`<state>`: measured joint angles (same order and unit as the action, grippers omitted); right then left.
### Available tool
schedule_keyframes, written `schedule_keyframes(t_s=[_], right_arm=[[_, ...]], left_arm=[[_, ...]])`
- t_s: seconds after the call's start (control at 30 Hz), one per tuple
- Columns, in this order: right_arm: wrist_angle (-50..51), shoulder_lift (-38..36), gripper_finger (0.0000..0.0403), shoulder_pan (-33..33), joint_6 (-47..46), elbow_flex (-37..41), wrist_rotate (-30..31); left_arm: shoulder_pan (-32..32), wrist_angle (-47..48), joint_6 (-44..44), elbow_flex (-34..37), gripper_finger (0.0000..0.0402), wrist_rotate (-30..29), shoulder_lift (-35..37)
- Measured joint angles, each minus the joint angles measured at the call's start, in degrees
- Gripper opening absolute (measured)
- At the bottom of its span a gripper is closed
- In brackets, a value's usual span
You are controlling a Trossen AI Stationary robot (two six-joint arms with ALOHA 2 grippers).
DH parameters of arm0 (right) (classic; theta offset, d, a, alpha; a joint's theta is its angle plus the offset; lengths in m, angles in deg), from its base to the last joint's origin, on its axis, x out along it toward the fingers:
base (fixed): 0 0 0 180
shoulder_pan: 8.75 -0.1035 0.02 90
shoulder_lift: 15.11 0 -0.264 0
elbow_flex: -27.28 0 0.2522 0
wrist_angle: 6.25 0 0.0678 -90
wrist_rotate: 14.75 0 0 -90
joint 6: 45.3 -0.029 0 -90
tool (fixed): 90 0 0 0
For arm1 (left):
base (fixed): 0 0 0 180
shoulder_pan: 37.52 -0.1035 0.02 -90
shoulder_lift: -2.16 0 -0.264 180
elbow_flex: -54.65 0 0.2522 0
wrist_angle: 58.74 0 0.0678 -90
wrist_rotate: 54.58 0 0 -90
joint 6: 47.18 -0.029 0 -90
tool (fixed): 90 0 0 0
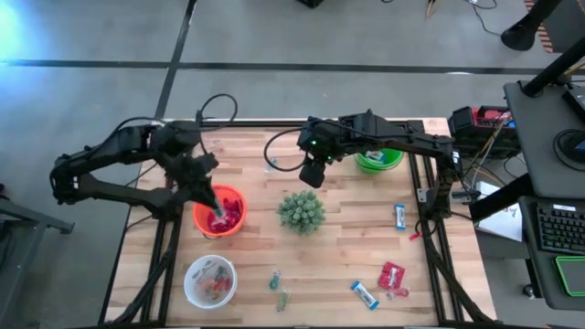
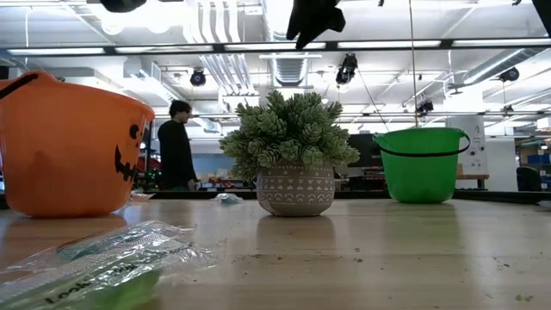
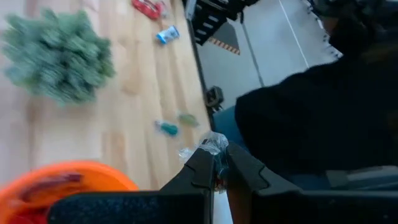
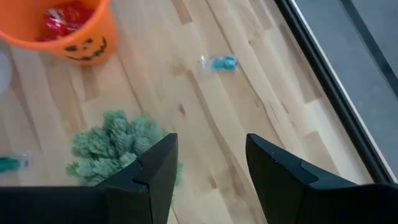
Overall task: Sort candy
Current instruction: Put the blue gummy into the white bucket
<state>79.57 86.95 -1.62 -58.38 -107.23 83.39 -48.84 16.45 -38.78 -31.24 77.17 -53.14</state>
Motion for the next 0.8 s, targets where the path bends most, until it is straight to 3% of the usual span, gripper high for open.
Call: schedule_keyframes(t_s=[0.4, 0.53, 0.8], right_arm=[[7.9, -0.1, 0.018, 1.7, 0.2, 0.0, 0.0], [12.2, -0.3, 0.0178, 1.7, 0.2, 0.0, 0.0], [17.7, -0.4, 0.0174, 1.7, 1.6, 0.0, 0.0]], left_arm=[[18.4, -0.2, 22.5, 6.5, 0.0001, -19.7, 5.7], [23.9, -2.4, 31.3, 10.2, 0.0001, -21.5, 6.0], [35.1, -21.2, 45.1, 18.3, 0.0001, -22.8, 4.1]])
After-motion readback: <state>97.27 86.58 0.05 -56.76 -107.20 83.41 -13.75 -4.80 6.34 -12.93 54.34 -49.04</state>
